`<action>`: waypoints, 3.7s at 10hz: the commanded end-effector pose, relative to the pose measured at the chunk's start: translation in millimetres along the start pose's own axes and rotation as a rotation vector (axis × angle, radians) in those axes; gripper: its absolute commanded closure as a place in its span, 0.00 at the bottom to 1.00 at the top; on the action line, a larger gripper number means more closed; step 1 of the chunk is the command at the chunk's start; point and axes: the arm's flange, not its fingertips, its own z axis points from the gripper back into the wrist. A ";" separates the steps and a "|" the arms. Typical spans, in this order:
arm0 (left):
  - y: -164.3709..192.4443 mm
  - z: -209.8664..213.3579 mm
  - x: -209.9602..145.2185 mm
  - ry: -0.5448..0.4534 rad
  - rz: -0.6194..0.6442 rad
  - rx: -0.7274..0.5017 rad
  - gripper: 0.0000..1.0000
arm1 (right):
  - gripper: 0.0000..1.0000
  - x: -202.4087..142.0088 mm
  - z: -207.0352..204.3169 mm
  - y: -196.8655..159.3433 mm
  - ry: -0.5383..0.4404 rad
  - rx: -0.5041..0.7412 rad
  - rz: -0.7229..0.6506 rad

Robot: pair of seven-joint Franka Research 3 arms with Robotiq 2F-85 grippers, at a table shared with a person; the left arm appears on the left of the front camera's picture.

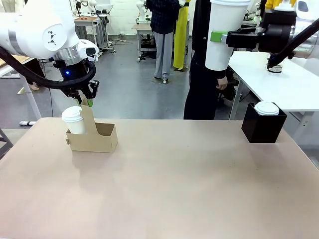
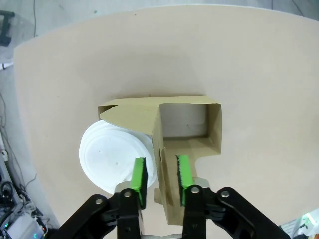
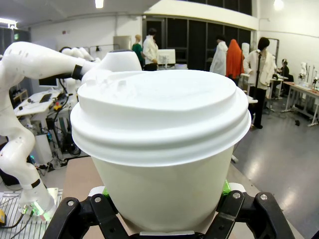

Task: Pour a drink into a cup and package it in a carrier.
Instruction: Position the Cup Carrier in the center of the table.

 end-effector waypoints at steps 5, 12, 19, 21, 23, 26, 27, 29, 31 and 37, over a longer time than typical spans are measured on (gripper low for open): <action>8.6 -1.7 7.8 0.006 0.021 -0.013 1.00 | 0.20 3.2 -0.8 0.9 -0.008 0.004 0.005; -14.1 33.3 -17.0 -0.037 0.050 -0.014 0.98 | 0.20 3.2 -0.8 0.9 -0.008 0.004 0.005; -165.0 103.0 -114.1 -0.071 0.097 -0.049 0.98 | 0.20 3.2 -0.8 0.9 -0.008 0.004 0.005; -206.1 87.9 -135.6 -0.073 0.099 -0.065 0.98 | 0.20 3.2 -0.8 0.9 -0.008 0.004 0.005; -231.4 71.9 -149.8 -0.089 0.113 -0.080 0.98 | 0.20 3.2 -0.8 0.9 -0.008 0.004 0.005; -256.1 58.9 -155.3 -0.095 0.108 -0.069 0.98 | 0.20 3.2 -0.8 0.9 -0.008 0.004 0.005; -261.5 52.6 -154.0 -0.084 0.095 -0.058 0.98 | 0.20 3.2 -0.8 0.9 -0.008 0.004 0.005; -270.5 38.9 -148.6 -0.068 0.086 -0.027 0.98 | 0.20 3.2 -0.8 0.9 -0.008 0.004 0.005; -277.2 28.6 -146.3 -0.055 0.077 -0.005 0.98 | 0.20 3.2 -0.8 0.9 -0.008 0.004 0.005; -271.5 30.4 -146.1 -0.043 0.054 -0.037 0.98 | 0.20 3.2 -0.8 0.9 -0.008 0.004 0.005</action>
